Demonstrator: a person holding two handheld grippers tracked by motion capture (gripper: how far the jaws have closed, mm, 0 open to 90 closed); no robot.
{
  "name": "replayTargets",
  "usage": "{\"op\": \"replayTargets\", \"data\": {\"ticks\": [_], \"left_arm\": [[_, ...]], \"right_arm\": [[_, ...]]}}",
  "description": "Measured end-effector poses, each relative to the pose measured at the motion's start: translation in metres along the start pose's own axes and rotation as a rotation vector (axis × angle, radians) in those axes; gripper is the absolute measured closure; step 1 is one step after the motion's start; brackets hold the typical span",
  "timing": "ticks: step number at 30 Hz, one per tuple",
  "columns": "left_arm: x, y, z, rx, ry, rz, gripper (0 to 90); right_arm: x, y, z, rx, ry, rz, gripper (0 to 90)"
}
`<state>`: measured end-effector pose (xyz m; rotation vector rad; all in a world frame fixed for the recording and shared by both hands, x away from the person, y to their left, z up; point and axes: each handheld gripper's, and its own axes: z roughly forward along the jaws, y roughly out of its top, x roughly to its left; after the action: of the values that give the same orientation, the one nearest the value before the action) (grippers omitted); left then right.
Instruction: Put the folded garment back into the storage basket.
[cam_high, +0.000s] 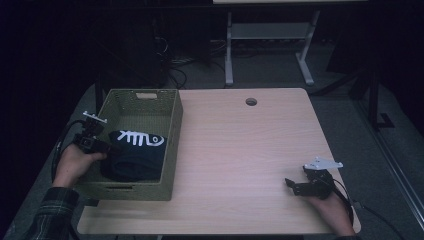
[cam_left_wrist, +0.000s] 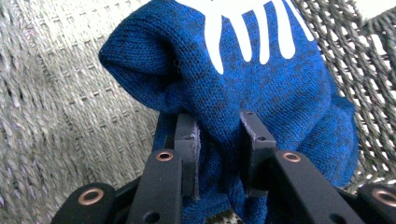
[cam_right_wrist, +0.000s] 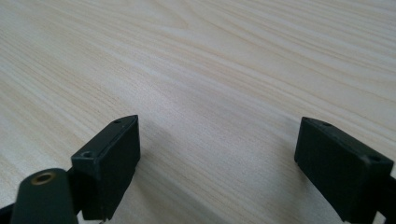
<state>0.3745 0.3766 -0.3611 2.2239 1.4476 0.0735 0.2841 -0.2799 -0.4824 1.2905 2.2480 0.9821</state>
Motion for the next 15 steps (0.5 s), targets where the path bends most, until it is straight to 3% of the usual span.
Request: {"op": "replayTargets", "data": {"ticks": [5,10,15], "left_arm": [[0.003,-0.001,-0.002,-0.012,0.005,-0.002,67.6],[0.003,-0.001,-0.006,-0.011,0.046,-0.001,56.3],[0.005,-0.002,-0.016,-0.046,0.072,-0.012,46.9]], "right_arm": [[0.000,0.000,0.000,0.000,0.000,0.000,14.0],[0.000,0.000,0.000,0.000,0.000,-0.001,13.9],[0.000,0.000,0.000,0.000,0.000,-0.001,13.9]]}}
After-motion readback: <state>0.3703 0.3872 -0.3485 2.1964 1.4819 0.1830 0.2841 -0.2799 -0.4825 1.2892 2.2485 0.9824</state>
